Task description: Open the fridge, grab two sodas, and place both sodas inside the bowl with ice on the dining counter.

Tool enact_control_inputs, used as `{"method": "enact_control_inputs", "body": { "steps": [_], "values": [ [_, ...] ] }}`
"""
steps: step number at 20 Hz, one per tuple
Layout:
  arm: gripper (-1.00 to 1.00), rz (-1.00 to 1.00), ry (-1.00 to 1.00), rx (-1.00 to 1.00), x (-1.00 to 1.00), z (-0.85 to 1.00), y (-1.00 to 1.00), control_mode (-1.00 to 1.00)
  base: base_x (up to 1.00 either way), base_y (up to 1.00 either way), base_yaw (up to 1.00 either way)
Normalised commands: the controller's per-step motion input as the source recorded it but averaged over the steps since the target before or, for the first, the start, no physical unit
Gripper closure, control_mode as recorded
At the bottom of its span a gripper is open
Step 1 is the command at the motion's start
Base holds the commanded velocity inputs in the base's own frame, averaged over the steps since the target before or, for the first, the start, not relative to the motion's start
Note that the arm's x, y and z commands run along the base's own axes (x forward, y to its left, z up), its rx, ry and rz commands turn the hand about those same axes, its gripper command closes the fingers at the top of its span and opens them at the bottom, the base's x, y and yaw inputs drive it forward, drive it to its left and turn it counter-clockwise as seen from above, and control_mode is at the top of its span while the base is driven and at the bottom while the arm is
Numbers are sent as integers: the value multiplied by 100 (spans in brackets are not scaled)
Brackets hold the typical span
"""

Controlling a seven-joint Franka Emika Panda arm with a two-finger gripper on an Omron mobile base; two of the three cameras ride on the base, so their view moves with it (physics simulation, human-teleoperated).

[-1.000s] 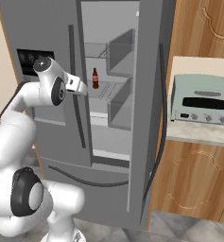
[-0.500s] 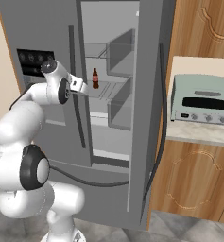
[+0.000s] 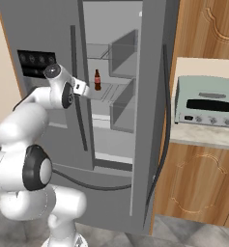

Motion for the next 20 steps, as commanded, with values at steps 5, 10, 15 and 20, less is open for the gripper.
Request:
{"method": "enact_control_inputs", "body": {
  "steps": [5, 10, 15, 20],
  "values": [
    [100, 0, 0, 4, 29, -9, 0, -100, 0, 0, 0],
    [100, 5, -2, 7, -5, -3, 11, -100, 0, 0, 0],
    [100, 19, 0, 8, -70, -7, 30, -100, 0, 0, 0],
    [100, 22, 0, 4, -98, -4, 50, -100, 0, 0, 0]
  ]
}}
